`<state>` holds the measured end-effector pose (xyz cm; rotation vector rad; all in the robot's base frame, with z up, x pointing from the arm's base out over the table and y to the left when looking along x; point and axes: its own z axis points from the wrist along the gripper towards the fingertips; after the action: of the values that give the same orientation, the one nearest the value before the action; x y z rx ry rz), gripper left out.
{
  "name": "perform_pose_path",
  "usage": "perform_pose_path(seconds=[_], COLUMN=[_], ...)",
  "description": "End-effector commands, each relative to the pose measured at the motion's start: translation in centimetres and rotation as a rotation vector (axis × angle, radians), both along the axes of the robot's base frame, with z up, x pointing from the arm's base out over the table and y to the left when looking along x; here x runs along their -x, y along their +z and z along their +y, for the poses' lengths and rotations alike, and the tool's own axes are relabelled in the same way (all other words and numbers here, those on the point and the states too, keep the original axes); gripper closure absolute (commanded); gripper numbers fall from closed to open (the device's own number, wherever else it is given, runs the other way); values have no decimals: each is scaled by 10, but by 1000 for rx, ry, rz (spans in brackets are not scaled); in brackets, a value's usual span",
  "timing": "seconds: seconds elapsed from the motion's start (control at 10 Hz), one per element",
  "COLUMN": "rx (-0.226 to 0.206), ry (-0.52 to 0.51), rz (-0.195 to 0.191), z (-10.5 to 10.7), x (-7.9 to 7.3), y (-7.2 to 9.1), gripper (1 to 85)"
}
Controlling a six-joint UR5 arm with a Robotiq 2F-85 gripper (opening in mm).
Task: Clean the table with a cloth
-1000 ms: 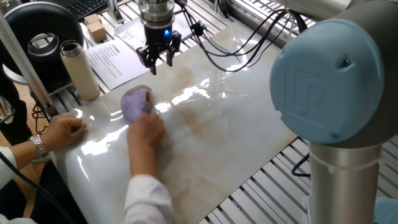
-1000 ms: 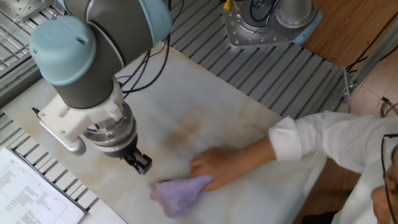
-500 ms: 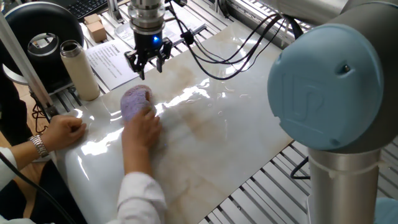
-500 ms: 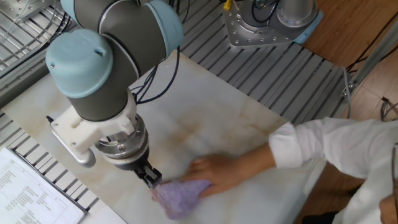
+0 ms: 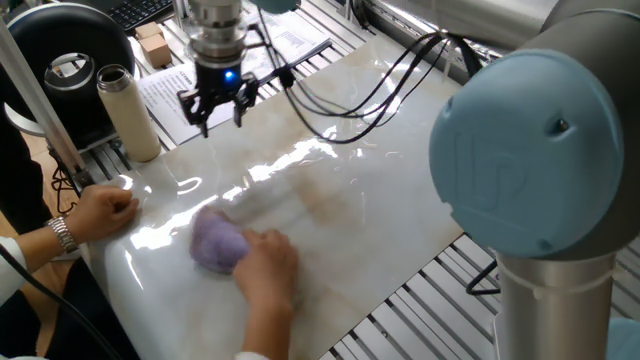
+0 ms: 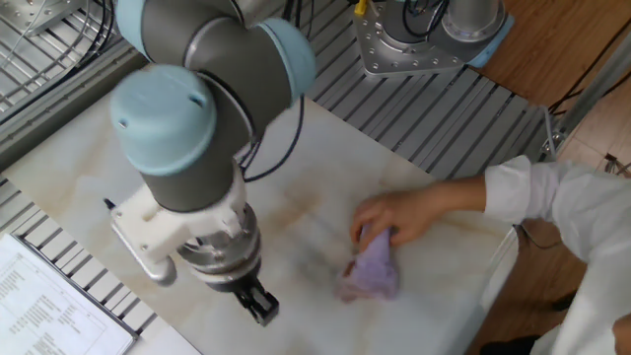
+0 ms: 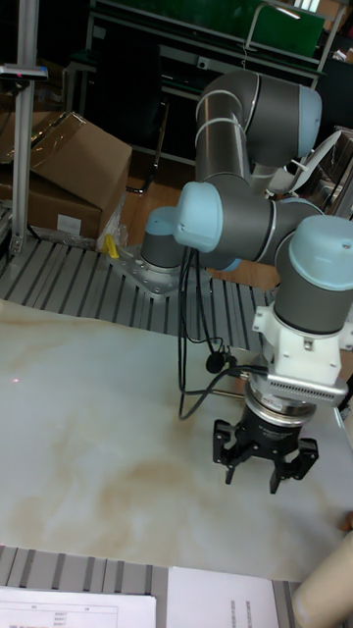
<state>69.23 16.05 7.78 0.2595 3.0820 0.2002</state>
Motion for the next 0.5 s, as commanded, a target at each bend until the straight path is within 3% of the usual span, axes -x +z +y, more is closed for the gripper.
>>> perform_pose_path(seconds=[0.0,0.2,0.4], rx=[-25,-3,-3], ry=[-2,30,28], rz=[31,16,-15], z=[21,14,16], x=[8,15,42], y=[0,-2,-9], gripper=[273,280,277])
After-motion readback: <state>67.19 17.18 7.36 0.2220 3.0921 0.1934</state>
